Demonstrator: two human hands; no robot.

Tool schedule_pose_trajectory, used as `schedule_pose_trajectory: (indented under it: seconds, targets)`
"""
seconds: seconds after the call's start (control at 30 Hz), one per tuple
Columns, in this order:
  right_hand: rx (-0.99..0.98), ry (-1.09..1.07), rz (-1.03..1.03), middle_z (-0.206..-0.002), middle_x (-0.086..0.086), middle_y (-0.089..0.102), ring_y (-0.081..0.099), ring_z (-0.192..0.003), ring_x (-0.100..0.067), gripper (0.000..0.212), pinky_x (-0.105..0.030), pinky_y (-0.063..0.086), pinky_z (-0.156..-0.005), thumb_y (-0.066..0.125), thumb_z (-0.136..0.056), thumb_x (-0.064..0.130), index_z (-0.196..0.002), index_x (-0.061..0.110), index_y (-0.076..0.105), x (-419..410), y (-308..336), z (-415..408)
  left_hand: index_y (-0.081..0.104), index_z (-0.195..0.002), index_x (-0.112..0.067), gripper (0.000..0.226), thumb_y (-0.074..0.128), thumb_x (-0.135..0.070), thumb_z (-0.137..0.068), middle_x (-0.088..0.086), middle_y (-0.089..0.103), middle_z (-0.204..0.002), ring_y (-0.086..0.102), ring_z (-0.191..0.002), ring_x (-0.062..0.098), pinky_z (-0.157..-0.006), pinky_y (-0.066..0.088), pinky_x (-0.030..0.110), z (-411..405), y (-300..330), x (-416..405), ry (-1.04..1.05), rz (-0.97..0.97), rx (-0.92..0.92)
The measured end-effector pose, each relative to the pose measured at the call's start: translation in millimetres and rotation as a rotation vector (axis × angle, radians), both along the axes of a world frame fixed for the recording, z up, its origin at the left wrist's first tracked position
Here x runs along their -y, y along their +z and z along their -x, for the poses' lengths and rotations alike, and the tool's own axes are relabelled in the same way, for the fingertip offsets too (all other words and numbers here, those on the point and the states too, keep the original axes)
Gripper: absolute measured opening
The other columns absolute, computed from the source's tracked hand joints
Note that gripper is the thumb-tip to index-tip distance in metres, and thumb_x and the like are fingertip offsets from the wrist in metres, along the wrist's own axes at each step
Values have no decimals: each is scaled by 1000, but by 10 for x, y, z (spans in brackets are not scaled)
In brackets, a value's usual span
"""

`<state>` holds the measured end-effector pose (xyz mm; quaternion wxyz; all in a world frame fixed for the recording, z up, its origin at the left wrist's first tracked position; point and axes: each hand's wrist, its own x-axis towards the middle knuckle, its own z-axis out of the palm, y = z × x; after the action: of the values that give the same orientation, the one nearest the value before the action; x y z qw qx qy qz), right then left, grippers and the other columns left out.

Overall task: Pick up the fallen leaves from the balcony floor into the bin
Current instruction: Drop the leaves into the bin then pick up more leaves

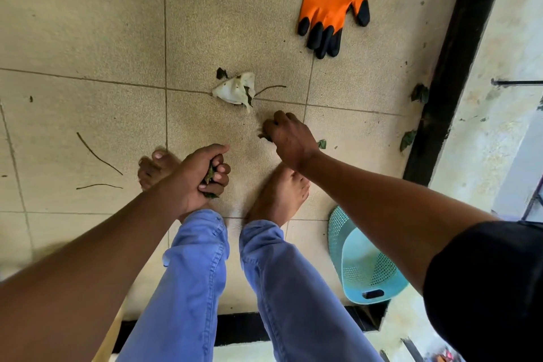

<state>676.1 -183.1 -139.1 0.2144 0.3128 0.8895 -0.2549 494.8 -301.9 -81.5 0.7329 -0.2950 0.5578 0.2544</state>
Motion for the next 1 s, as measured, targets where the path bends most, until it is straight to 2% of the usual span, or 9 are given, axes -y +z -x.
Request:
schedule_pose_trajectory:
  seconds: [0.13, 0.27, 0.4, 0.5, 0.6, 0.67, 0.77, 0.9, 1.0]
  targets:
    - [14, -353, 35, -103, -19, 62, 60, -92, -38, 22, -35, 35, -65, 55, -85, -5, -104, 1, 63, 22, 4, 62, 39, -56, -20, 48, 59, -32, -98, -4, 37, -57, 34, -41, 3, -27, 15, 13, -22, 20, -44, 20, 12, -20]
    - [64, -951, 125, -84, -10, 70, 65, -79, -29, 2, -30, 44, -63, 69, -85, 10, -85, 8, 68, -33, 60, 8, 40, -55, -20, 48, 58, -32, -98, -5, 36, -58, 35, -40, 3, -28, 15, 12, -65, 113, -137, 87, -11, 14]
    - [-241, -1582, 617, -81, -12, 71, 75, -74, -30, 17, -36, 62, -64, 75, -80, -8, -74, 1, 62, -212, 582, -51, 43, -56, -22, 46, 59, -35, -97, -8, 38, -58, 31, -40, 3, -30, 19, 13, -120, 163, -192, 148, 35, -102]
    - [-554, -1679, 1085, -86, -15, 70, 73, -73, -25, 15, -32, 62, -69, 68, -85, -13, -97, -6, 62, -372, 1284, -52, 48, -68, -36, 34, 71, -57, -83, -20, 35, -67, 2, -40, 2, -50, 46, 25, -39, 2, -176, 173, 176, -98]
    - [-622, -1542, 1238, -85, -17, 68, 70, -69, -22, 11, -28, 59, -64, 65, -86, -14, -94, -7, 63, -428, 1930, 30, 45, -63, -23, 40, 60, -39, -96, -6, 42, -61, 35, -43, 5, -35, 22, 15, -187, 549, -641, 195, 42, -102]
    - [-626, -1431, 1107, -79, -20, 68, 69, -66, -23, 11, -30, 60, -61, 69, -82, -16, -84, -10, 61, -406, 2259, 129, 48, -69, -19, 36, 57, -39, -98, 0, 49, -66, 48, -46, 9, -37, 30, 16, -401, 1162, -1016, 184, -75, -21]
    - [-557, -1059, 543, -79, -11, 73, 69, -69, -20, 12, -36, 59, -68, 79, -75, -6, -83, -1, 73, -387, 2481, 259, 46, -62, -22, 41, 59, -39, -97, -3, 51, -53, 51, -45, 12, -45, 40, 19, -409, 1354, -1215, 138, -174, -68]
    - [-461, -675, -15, -75, 1, 69, 62, -69, -21, 20, -35, 51, -57, 63, -75, 11, -87, 19, 77, -444, 2617, 302, 49, -61, -22, 41, 63, -39, -95, -4, 52, -55, 56, -51, 14, -60, 44, 27, -427, 1674, -1490, 122, -172, -89]
    - [-377, -605, -256, -77, 6, 63, 51, -75, -18, 29, -29, 41, -51, 52, -78, 19, -91, 25, 77, -471, 2653, 256, 52, -61, -21, 41, 64, -43, -93, -5, 48, -61, 56, -56, 14, -62, 45, 28, -473, 1765, -1594, 101, -174, -57]
